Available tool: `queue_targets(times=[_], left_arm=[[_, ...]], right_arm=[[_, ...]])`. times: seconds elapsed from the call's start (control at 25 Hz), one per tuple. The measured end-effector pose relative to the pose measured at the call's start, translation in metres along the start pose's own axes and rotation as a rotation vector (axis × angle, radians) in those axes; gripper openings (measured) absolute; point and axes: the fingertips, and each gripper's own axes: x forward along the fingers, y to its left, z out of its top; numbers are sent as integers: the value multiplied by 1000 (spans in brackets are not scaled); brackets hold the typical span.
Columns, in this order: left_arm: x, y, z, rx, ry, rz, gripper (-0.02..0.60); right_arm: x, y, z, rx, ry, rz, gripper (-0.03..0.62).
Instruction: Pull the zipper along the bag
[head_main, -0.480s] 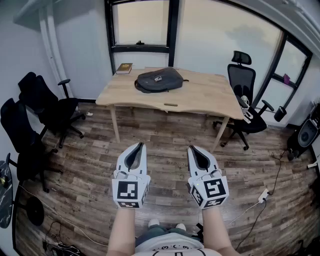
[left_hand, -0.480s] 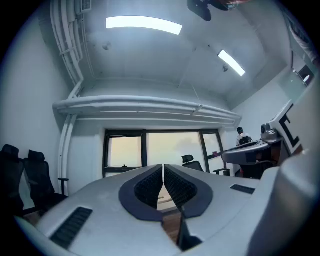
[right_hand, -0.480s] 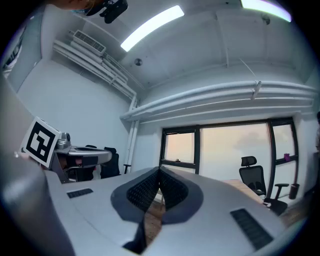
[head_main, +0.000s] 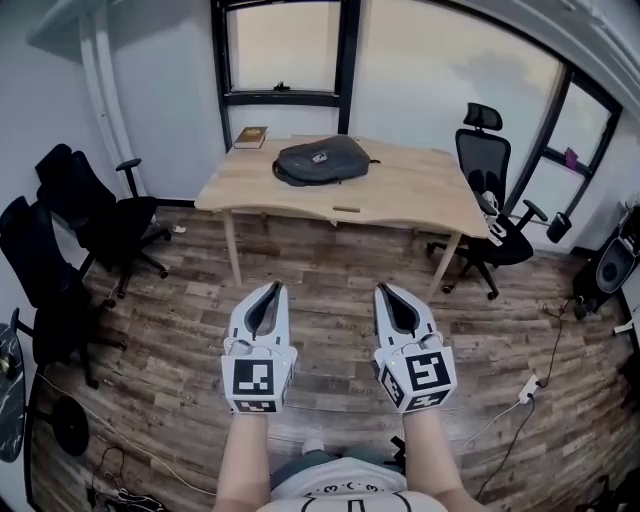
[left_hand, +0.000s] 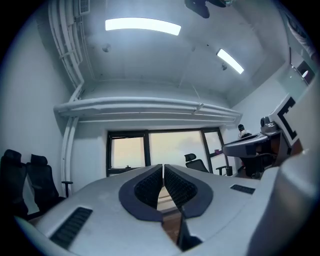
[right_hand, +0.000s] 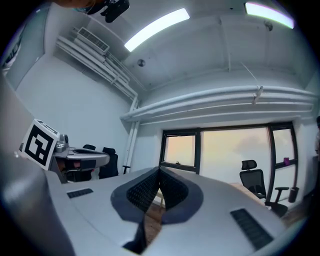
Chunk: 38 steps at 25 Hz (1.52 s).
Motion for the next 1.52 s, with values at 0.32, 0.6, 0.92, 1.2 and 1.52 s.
queue_targets(times=[0.32, 0.6, 0.92, 1.2, 1.52], left_arm=[[30, 9, -23, -51, 17, -3, 23], [95, 19, -42, -63, 34, -6, 23], [222, 27, -60, -71, 43, 7, 23], [336, 23, -66, -95, 46, 50, 23], [424, 8, -92, -147, 72, 49, 58]], right_arm=[[25, -3, -14, -5, 26, 23, 40], [82, -52, -36, 32, 39, 8, 40], [182, -135, -57, 40, 47, 28, 40], [260, -226, -68, 54, 49, 49, 40], [320, -304, -96, 74, 84, 42, 40]])
